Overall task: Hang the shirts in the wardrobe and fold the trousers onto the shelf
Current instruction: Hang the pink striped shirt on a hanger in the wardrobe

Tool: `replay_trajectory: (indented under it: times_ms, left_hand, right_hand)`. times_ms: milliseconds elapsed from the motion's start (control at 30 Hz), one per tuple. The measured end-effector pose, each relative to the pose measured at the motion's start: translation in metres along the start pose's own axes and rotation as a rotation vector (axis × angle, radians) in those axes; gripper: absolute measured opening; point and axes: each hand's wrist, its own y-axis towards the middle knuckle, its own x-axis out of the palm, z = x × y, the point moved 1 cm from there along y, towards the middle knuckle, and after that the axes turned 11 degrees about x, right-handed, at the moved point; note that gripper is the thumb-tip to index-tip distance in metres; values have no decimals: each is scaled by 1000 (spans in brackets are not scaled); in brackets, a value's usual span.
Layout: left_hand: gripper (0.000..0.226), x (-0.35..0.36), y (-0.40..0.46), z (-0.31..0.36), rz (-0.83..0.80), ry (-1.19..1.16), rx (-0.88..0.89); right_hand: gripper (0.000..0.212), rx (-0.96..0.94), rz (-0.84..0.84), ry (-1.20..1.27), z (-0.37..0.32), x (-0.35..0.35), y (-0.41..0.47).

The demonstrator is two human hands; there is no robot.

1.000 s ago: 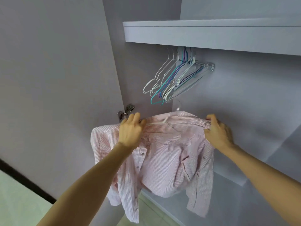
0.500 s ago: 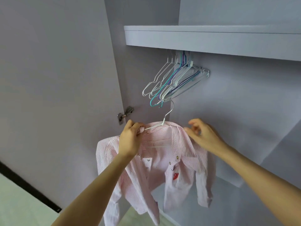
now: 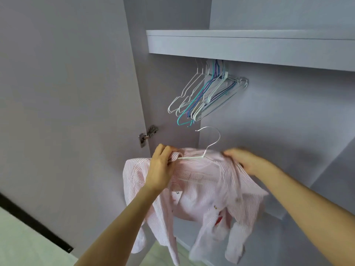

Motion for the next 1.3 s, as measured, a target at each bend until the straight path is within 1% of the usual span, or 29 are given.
replay_trajectory:
  times_ms: [33, 67, 100, 133, 200, 233, 267, 300, 367, 433, 500, 567, 600, 667, 733, 767, 800, 867, 900, 933, 967, 1000, 1067, 1100, 1133, 1200, 1233, 1267, 1300]
  left_hand:
    - [13, 0, 1, -2, -8, -5, -26]
    - [14, 0, 1, -5, -22, -3, -46]
    - [16, 1, 2, -8, -36, -3, -59]
    - [16, 1, 2, -10, -50, -9, -77]
    - [18, 3, 3, -12, -66, -33, -116]
    - [20, 5, 5, -12, -71, -45, -126]
    - [22, 7, 8, -10, -82, -57, -129]
    - [23, 10, 11, -8, -100, -67, -128]
    - [26, 14, 17, -2, -143, -76, -95]
    - [30, 15, 19, 0, -225, -81, -69]
    - [32, 13, 21, -1, -346, -62, -22]
    - [31, 9, 23, -3, -407, 3, -5]
    - [31, 8, 26, -3, -392, 75, -19]
    - [31, 9, 35, 4, -291, 215, -49]
    - [28, 11, 43, 19, -179, 162, -139]
    - [26, 12, 46, 25, -161, 117, -163]
    - [26, 14, 48, 28, -200, 83, -149]
    - [27, 21, 47, 32, -435, 41, -16]
    - [36, 25, 43, 33, -559, 42, 46]
    - [50, 28, 39, 34, -624, 78, 78]
    - [59, 31, 36, 33, -617, 152, 90]
    - [64, 34, 36, 33, -537, 236, 119]
    - [60, 41, 38, 37, -393, 333, 202]
    - [52, 46, 40, 40, -367, 322, 241]
    - [44, 51, 43, 42, -382, 282, 254]
    - [33, 61, 45, 44, -420, 143, 221]
    - [30, 65, 45, 45, -407, 82, 199]
    - [27, 69, 45, 45, -377, 50, 164]
    - [25, 69, 45, 43, -342, 39, 112]
  right_hand:
    - [23, -38, 71, -390, 9, -1, -2]
    - [17, -112, 129, -700, 15, -2, -7]
    - [16, -216, 126, -850, 17, -4, -9]
    - [24, -300, 62, -813, 20, -8, -9]
    - [42, -425, -115, -465, 16, -7, -20]
    - [45, -465, -160, -349, 13, -3, -25]
    - [42, -502, -170, -327, 10, 2, -26]
    - [36, -550, -146, -363, 9, 10, -27]
    - [18, -650, 2, -418, 10, 26, -26]
    - [18, -716, 138, -347, 15, 33, -24]
    - [19, -772, 253, -308, 21, 32, -24]
    - [20, -765, 314, -363, 25, 27, -23]
    - [21, -732, 341, -430, 26, 24, -21]
    - [22, -649, 406, -630, 27, 21, -18]
    - [23, -643, 477, -782, 28, 22, -17]
    - [23, -659, 517, -794, 28, 21, -19]
    - [22, -676, 563, -761, 28, 19, -22]
    - [19, -698, 664, -628, 27, 6, -26]
    - [18, -705, 687, -577, 24, -2, -27]
    - [19, -708, 680, -550, 19, -11, -29]
    - [20, -713, 648, -552, 14, -17, -32]
    - [19, -721, 615, -575, 10, -20, -35]
    - [17, -757, 573, -634, 6, -17, -41]
    - [18, -774, 563, -642, 7, -14, -43]
    - [19, -797, 557, -627, 9, -13, -47]
    - [16, -852, 561, -548, 14, -14, -54]
    - [14, -879, 605, -514, 20, -19, -57]
    - [19, -881, 683, -500, 28, -27, -59]
    - [30, -832, 766, -510, 38, -35, -58]
